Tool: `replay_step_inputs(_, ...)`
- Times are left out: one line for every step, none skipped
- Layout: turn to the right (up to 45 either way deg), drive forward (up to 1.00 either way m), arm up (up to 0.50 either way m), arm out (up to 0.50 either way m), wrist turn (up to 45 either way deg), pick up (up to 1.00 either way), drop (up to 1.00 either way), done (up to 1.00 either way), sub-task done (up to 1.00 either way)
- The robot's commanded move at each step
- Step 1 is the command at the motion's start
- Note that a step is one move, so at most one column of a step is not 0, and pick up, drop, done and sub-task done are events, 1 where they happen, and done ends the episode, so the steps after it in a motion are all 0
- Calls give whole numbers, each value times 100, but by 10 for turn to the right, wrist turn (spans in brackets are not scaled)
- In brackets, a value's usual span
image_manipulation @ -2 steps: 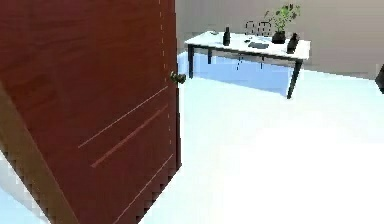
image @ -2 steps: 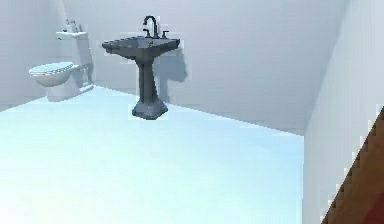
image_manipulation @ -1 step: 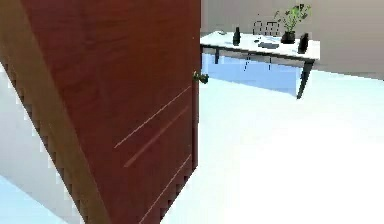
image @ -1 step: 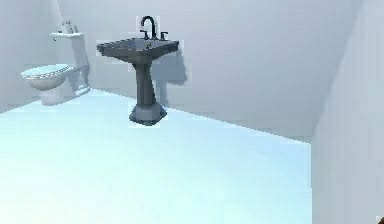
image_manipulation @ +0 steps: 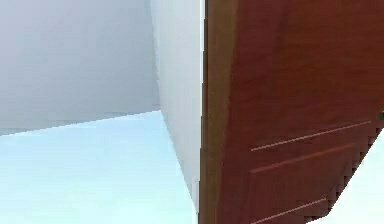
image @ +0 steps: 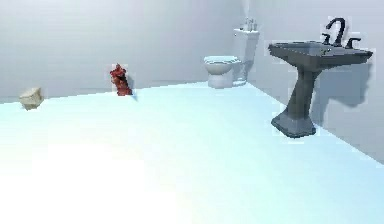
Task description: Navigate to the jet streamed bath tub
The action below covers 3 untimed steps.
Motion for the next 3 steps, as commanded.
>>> replay_step_inputs(-360,0,0,0,0,0,0,0,0)
replay_step_inputs(0,35,0,0,0,0,0,0,0)
replay_step_inputs(-450,0,0,0,0,0,0,0,0)
